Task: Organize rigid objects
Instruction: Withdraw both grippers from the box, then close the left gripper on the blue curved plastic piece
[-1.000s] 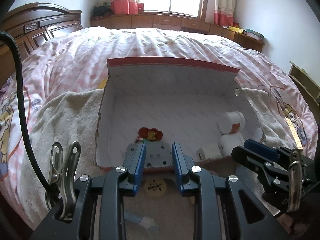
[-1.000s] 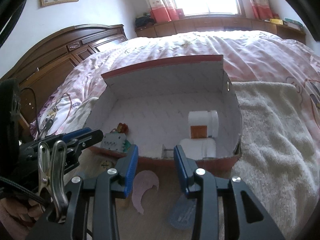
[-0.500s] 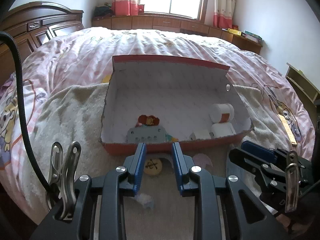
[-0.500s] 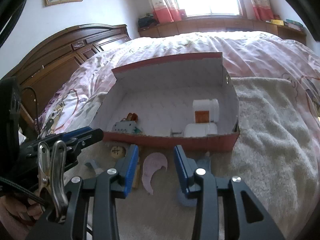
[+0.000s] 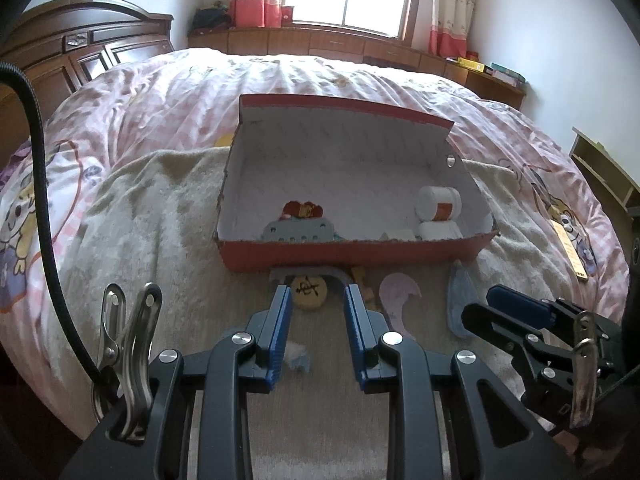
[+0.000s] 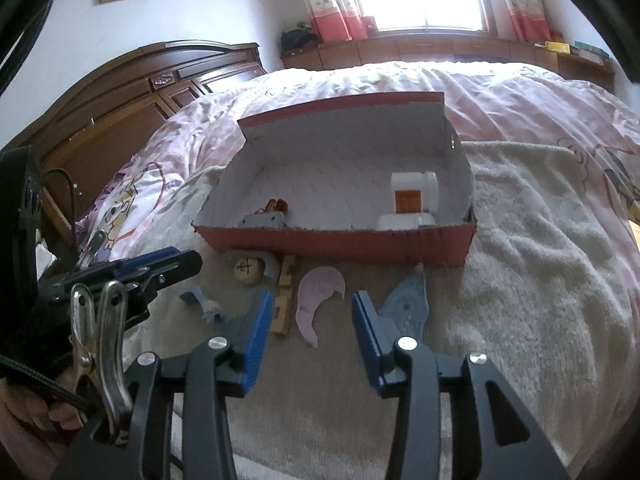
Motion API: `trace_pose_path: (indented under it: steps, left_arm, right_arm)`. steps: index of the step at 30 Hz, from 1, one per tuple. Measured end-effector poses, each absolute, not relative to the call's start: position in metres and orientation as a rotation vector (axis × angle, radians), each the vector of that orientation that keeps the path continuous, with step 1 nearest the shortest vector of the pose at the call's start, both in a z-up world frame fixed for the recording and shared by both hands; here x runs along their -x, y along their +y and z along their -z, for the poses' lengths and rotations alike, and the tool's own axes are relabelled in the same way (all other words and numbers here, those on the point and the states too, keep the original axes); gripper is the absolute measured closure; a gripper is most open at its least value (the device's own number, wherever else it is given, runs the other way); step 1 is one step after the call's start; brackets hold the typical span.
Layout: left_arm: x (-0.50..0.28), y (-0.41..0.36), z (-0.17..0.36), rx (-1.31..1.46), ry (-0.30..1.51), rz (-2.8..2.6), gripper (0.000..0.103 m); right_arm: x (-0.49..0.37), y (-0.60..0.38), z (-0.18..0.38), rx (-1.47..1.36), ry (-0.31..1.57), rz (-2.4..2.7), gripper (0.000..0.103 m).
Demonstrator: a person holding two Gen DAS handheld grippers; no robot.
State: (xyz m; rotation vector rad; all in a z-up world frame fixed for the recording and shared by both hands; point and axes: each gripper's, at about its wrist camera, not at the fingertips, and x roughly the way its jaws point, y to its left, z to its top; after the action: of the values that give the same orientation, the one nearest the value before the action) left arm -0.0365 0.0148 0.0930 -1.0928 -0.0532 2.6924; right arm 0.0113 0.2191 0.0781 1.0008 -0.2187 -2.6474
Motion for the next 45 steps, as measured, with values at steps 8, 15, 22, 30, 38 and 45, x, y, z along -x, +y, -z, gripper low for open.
trace_pose_path:
  steps: [8,15,22,30,38,45]
  left_arm:
    - [0.027,0.007,-0.081,1.133,-0.076,-2.683,0.076]
    - [0.02,-0.003,-0.07,1.174,-0.098,-2.657,0.076]
    - [0.016,-0.007,-0.057,1.216,-0.075,-2.609,0.068]
    - [0.02,-0.008,-0.048,1.205,-0.014,-2.645,0.039]
    - [0.037,-0.007,-0.033,1.146,0.106,-2.685,0.027]
    - [0.045,-0.004,-0.025,1.14,0.099,-2.649,0.026]
  right_arm:
    - [-0.024,0.222,-0.071,-1.03,-0.205,2.645,0.059]
    - [-0.033,0.226,-0.061,-1.062,-0.196,2.642,0.059]
    - [-0.037,0.228,-0.049,-1.107,-0.196,2.636,0.059]
    - [-0.037,0.23,-0.04,-1.143,-0.212,2.632,0.059]
    - [-0.04,0.23,-0.035,-1.191,-0.204,2.633,0.059]
    - [-0.038,0.223,-0.032,-1.22,-0.177,2.626,0.059]
